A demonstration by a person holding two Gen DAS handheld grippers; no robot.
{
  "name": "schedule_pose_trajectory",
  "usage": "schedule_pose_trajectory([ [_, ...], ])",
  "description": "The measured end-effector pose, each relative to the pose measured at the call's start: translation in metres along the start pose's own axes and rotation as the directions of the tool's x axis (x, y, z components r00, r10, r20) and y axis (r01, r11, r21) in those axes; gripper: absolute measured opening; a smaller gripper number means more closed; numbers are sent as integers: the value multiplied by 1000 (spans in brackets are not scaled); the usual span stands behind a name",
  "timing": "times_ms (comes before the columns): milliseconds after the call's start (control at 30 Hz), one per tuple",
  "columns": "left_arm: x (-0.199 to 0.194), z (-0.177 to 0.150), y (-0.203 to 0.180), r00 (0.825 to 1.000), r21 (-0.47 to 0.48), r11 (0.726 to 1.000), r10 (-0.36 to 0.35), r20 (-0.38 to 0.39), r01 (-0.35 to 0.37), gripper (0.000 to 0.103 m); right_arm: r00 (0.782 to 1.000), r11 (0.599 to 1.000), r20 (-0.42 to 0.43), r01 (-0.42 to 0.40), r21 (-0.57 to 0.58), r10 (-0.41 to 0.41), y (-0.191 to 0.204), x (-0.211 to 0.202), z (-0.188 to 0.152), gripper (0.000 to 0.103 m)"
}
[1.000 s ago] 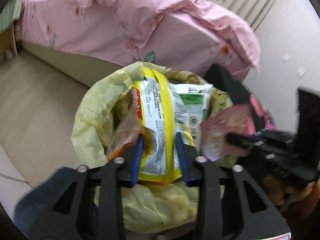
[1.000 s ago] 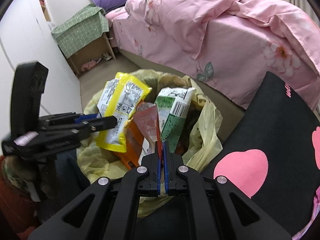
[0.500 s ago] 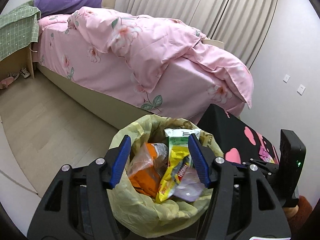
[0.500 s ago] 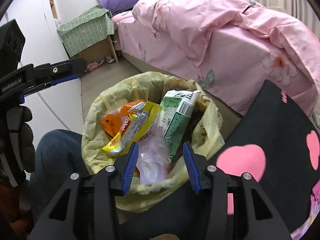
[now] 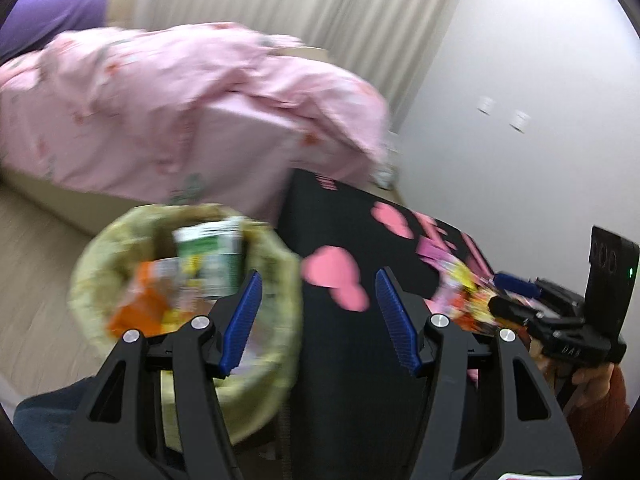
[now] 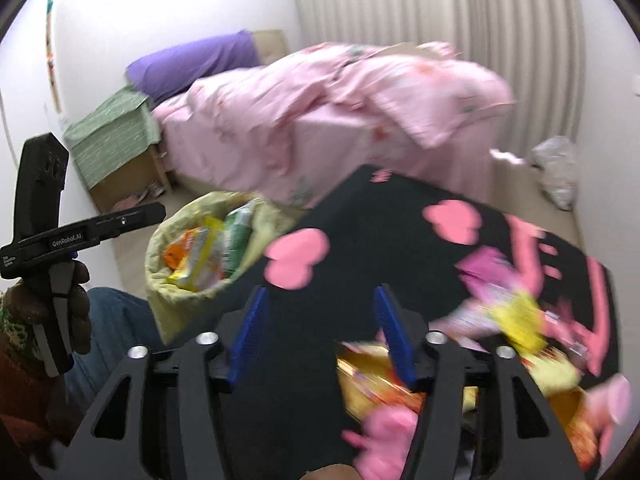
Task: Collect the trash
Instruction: 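Move both tools back over the table toward the remaining trash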
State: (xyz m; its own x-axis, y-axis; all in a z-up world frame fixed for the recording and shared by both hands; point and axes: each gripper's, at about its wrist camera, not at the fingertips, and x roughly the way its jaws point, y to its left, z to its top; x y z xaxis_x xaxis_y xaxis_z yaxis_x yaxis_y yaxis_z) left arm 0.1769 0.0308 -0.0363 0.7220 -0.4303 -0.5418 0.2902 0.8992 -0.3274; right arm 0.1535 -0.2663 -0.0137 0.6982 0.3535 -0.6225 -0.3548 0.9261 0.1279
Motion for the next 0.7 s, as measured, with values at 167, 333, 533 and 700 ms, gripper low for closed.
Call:
schedule_pose_trajectory([
  [167,18,-4,-62,994,122,987,-99,-52,105,56,989,988,43,136,68,-139,-49,-57,-26,65],
  [333,41,-13,-108,972,153,963,-205,-114,221,56,982,977,68,164,139,-175,-87,-95,-60,70],
  [533,69,-27,-149,949,234,927,-253,-191,294,56,992,973,42,104,206,-115,-109,-113,-94,72],
  [700,101,-40,-156,919,242,910,-260,-296,336,56,985,970,18,167,177,-173,-110,-115,-111,72],
])
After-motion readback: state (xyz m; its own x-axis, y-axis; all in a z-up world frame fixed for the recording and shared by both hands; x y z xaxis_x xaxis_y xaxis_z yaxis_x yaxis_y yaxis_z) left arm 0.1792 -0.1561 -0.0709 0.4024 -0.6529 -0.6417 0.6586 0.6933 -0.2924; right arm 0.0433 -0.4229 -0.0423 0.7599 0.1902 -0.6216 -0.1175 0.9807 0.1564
